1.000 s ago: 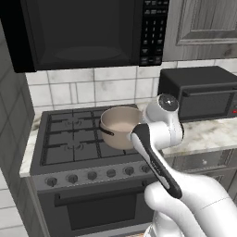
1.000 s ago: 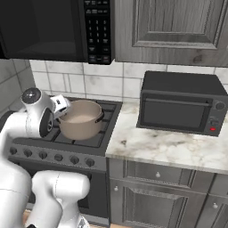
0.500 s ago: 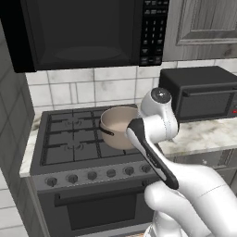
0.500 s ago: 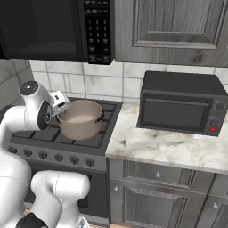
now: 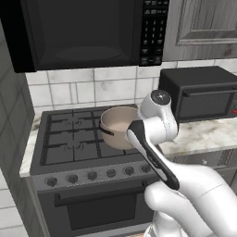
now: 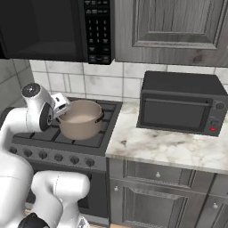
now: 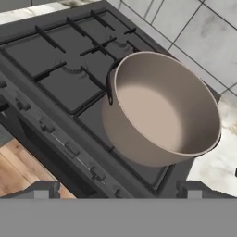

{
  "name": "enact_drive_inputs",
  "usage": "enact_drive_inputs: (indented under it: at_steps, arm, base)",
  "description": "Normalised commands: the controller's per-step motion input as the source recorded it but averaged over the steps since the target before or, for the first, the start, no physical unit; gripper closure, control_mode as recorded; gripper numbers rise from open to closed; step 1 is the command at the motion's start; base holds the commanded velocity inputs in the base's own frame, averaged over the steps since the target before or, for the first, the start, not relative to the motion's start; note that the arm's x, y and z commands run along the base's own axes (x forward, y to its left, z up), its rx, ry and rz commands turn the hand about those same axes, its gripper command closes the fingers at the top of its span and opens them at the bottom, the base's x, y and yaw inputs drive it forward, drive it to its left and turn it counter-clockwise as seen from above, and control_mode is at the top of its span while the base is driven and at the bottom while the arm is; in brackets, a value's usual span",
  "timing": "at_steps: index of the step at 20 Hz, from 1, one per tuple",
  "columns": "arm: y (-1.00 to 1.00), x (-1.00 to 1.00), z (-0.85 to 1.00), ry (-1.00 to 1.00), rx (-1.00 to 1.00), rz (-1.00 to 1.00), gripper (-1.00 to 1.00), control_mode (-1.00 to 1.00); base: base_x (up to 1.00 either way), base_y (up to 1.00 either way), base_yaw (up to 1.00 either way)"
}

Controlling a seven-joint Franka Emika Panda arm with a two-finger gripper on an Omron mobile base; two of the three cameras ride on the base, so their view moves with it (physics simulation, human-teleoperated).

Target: Move the pot and pan from the stove into the sink.

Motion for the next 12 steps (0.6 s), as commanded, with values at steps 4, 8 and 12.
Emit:
enact_drive_inputs:
  at_steps: [4,8,12]
  arm:
    - [0.0,0.03,-0.27,0.0,0.0,0.04,-1.0,-1.0]
    - [0.0,0.17,-0.2,0.0,0.0,0.02,-1.0,-1.0]
    - [0.0,0.39,-0.13,0.02,0.0,0.0,-1.0,-1.0]
  base:
    - [0.0,0.0,0.0]
    - [0.0,0.0,0.0]
    - [0.0,0.0,0.0]
